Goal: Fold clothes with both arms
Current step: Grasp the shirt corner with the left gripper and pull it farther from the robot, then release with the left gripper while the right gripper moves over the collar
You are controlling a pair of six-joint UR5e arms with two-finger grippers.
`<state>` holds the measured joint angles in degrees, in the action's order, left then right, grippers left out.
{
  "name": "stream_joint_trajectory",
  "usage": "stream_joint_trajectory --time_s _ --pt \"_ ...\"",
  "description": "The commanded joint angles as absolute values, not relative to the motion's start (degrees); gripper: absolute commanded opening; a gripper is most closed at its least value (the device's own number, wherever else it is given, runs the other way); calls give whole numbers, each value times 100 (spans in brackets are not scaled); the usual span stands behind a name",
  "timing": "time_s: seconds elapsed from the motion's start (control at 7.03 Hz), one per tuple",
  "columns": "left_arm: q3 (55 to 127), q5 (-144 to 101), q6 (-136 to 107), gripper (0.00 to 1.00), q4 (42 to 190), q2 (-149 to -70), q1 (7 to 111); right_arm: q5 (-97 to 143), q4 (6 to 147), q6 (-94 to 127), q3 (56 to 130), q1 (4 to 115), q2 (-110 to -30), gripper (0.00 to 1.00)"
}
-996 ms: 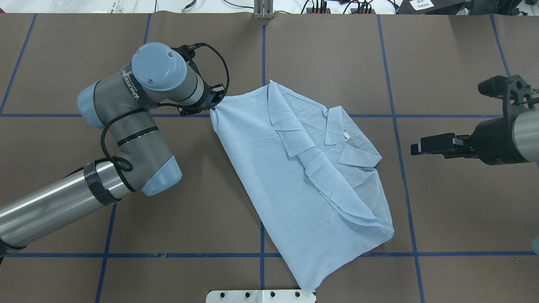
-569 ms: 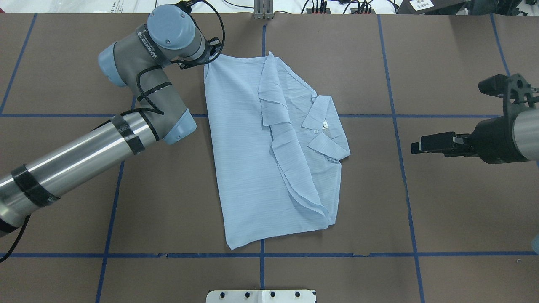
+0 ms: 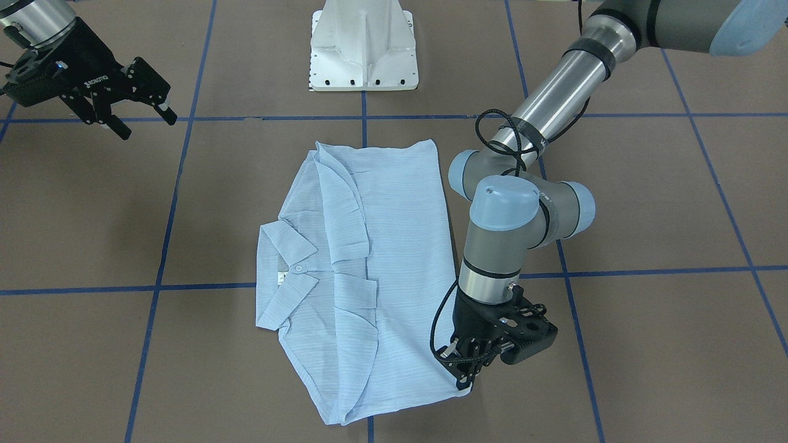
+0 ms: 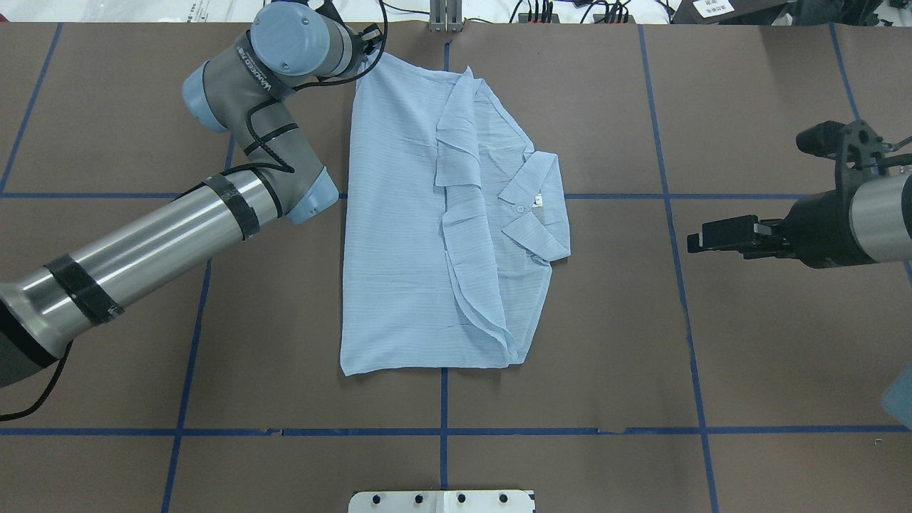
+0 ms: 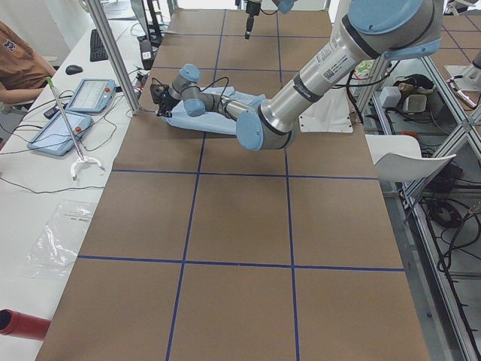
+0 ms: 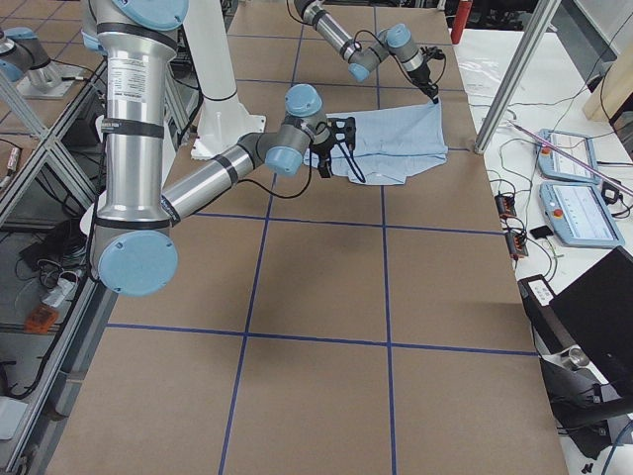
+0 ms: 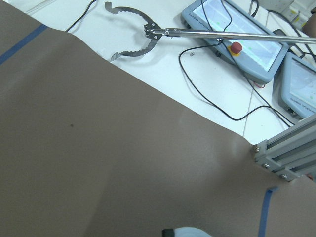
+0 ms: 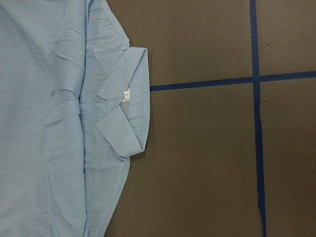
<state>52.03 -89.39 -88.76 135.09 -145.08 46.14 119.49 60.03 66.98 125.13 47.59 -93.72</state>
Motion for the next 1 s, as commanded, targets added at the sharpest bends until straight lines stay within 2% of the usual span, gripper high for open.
stream_joint_trajectory --time_s 0.0,0.57,0.71,0.85 --pt "5220 -8868 -8772 100 13553 -14493 4623 11936 6012 6697 12498 4764 -9325 100" --pt "5430 -9234 -8223 100 13510 -14389 4877 11936 6082 6697 12192 4746 -8766 100" --pt "5945 -10073 -7965 100 13152 -13970 4982 11918 6134 6706 12025 4581 -8554 100" --pt "6925 -10386 -7702 100 12896 -13226 5001 11683 6657 6689 12032 4422 -8273 100"
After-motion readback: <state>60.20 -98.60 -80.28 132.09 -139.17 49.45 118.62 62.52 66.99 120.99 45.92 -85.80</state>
